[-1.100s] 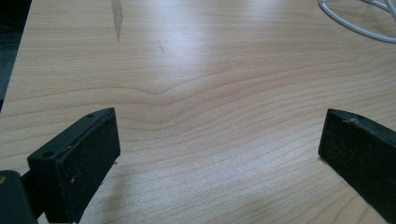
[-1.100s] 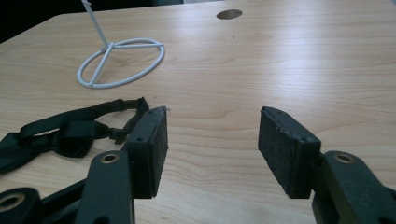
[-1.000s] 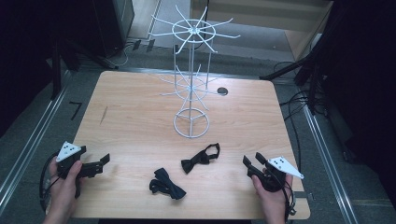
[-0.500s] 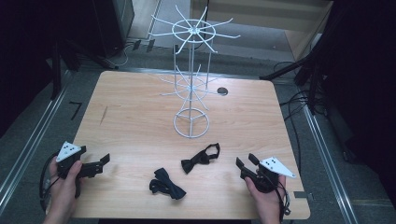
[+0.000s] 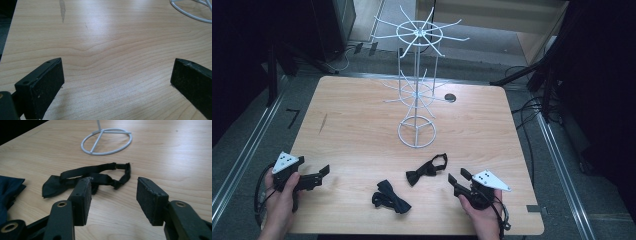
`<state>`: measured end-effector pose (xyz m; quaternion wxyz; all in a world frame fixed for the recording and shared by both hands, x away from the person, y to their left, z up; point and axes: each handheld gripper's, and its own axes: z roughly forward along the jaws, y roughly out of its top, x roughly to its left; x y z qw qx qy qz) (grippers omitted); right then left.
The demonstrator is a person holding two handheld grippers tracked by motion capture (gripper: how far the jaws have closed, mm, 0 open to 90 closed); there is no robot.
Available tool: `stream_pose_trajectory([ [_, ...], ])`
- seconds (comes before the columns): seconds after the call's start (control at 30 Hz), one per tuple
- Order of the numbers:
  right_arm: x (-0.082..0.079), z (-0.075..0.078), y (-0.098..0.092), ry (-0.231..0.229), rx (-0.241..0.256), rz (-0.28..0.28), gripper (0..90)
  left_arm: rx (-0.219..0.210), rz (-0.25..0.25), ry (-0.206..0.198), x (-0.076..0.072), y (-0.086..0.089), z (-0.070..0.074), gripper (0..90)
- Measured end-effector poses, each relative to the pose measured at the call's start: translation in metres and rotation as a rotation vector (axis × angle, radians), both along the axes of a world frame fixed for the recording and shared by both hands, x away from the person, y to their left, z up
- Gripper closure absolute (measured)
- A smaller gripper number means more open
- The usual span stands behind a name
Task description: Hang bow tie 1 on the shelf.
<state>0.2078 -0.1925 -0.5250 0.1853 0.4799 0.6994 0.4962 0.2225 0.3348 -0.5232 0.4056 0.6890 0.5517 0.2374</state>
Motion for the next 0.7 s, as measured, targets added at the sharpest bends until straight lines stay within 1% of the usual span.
stream_pose_trajectory([
  [0.03,0.0,0.0,0.0,0.0,0.0,0.0,46.9,0.0,0.0,0.0,0.0,0.0,0.0,0.0],
  [0.07,-0.001,0.0,0.005,0.006,0.003,0.012,46.8,0.0,0.0,0.0,0.0,0.0,0.0,0.0],
  [0.2,-0.003,-0.001,0.013,0.018,-0.003,0.031,46.7,0.0,-0.001,0.0,0.0,0.0,0.0,0.0],
  [0.23,-0.003,-0.002,0.014,0.015,-0.004,0.037,46.7,0.0,0.0,-0.001,0.0,0.0,0.0,0.0],
  [0.43,-0.005,-0.002,0.021,0.025,-0.001,0.05,46.7,0.001,-0.002,-0.001,0.0,0.0,0.0,0.0],
  [0.7,-0.006,-0.004,0.028,0.027,-0.004,0.074,46.7,0.0,-0.002,-0.001,0.0,0.0,0.0,0.0],
])
